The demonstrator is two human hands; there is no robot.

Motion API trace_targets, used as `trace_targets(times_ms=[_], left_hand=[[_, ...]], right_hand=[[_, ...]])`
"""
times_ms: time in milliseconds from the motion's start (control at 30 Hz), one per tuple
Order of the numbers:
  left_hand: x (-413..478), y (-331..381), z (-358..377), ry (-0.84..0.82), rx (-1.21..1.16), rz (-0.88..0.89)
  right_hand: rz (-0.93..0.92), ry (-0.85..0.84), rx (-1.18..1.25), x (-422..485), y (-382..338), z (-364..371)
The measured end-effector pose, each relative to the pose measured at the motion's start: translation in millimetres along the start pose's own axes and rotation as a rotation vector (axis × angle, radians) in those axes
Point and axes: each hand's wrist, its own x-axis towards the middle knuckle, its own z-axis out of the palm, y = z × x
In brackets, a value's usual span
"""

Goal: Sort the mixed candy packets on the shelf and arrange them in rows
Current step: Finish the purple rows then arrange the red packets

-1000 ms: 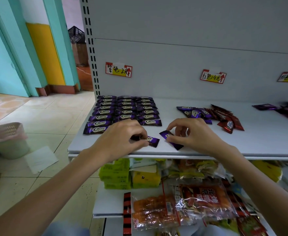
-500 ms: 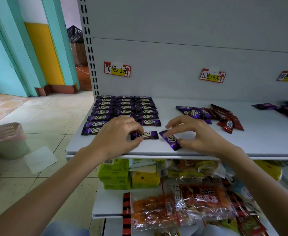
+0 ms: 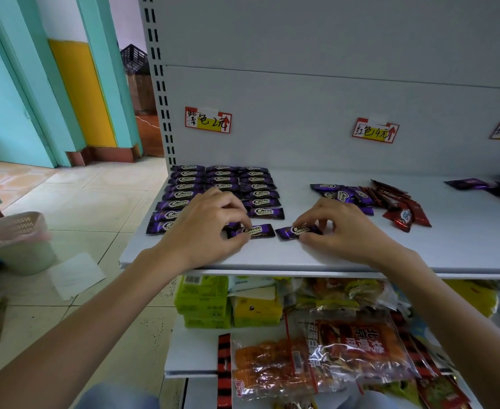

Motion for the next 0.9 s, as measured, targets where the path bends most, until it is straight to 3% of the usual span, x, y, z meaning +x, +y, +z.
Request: trace_targets(times_ms=[533, 767, 900], left_hand=[[21, 8, 17, -0.070, 0.006, 0.015], [22, 9, 17, -0.023, -0.013, 0.034], [14, -3, -2, 0.120, -0.100, -0.084]], right_hand=[[-0.067, -0.043, 0.050, -14, 7, -8], [-0.092, -0.041, 0.080, -14, 4, -6], [-0.149, -0.042, 0.118, -12, -9, 0]])
